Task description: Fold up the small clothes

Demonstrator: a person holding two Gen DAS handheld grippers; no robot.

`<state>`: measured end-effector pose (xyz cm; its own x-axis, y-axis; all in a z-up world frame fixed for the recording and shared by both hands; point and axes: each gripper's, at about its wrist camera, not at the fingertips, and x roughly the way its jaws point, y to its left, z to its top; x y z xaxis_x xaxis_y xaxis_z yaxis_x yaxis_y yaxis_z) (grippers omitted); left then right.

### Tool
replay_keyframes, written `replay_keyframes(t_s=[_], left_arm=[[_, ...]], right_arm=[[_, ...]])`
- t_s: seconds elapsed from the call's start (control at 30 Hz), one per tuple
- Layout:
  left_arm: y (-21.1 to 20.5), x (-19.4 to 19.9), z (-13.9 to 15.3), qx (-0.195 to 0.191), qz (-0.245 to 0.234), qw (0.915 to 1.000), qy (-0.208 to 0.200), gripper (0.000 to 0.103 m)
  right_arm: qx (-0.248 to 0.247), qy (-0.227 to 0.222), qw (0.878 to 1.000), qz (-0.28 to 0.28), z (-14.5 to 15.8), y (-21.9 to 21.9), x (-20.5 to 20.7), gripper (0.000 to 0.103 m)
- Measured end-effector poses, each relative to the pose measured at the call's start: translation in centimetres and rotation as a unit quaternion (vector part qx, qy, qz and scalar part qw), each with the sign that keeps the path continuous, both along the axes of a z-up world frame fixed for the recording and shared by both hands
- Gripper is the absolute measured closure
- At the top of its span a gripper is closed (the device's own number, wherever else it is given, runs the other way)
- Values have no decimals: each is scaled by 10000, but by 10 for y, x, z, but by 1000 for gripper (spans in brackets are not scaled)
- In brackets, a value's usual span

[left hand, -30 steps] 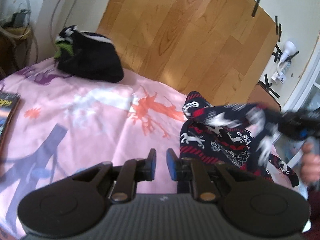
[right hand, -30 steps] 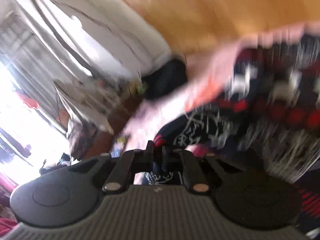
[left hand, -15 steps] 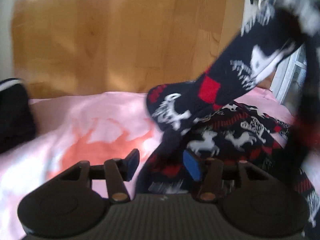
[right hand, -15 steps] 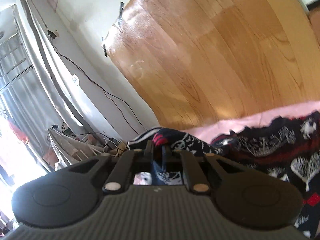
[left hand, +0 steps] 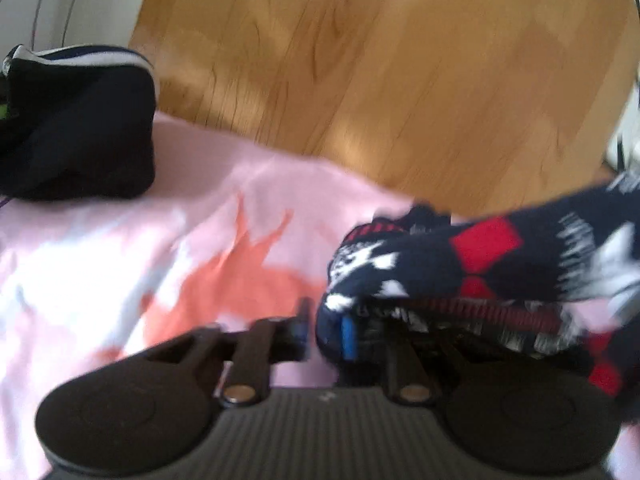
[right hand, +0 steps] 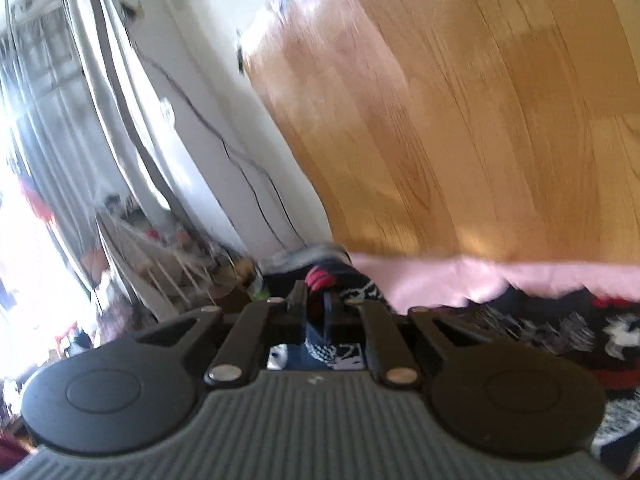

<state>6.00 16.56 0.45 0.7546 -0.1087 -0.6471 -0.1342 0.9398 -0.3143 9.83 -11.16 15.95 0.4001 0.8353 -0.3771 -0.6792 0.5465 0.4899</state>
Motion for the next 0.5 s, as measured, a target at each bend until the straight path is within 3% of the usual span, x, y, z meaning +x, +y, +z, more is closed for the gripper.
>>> replay_keyframes(t_s=[0.03,0.1,0.13,0.17,0.23,0.33,0.4,0.5], left_arm=[[-2,-6,-1,120,-179,9997,72,66],[-1,-26,1,269,-533,9982,38,63],[2,-35,4,257,-760,9968,13,56],[8,-46,7,117,-1039,9945,-29,50],[22,-59,17,-123,-1266,9918,-143,50],[41,-58,41,-153,-1065,9929,-507,50],[48,-40,50,-180,-926,9932,-680,50],[42,9,44,-237,-978,9932,-584,50]], right_arm=[[-204,157,9997,-6,-15,-5,1,93],[-557,636,9962,201,-48,-17,2,92],[-787,970,9915,370,-68,-24,3,91],[-1031,1238,9858,469,-86,-31,2,88],[-1492,1538,9756,469,-111,-45,0,82],[-1629,1455,9758,140,-112,-68,12,70],[-1392,1267,9817,-306,-99,-80,33,70],[-843,988,9889,-715,-86,-71,71,68]])
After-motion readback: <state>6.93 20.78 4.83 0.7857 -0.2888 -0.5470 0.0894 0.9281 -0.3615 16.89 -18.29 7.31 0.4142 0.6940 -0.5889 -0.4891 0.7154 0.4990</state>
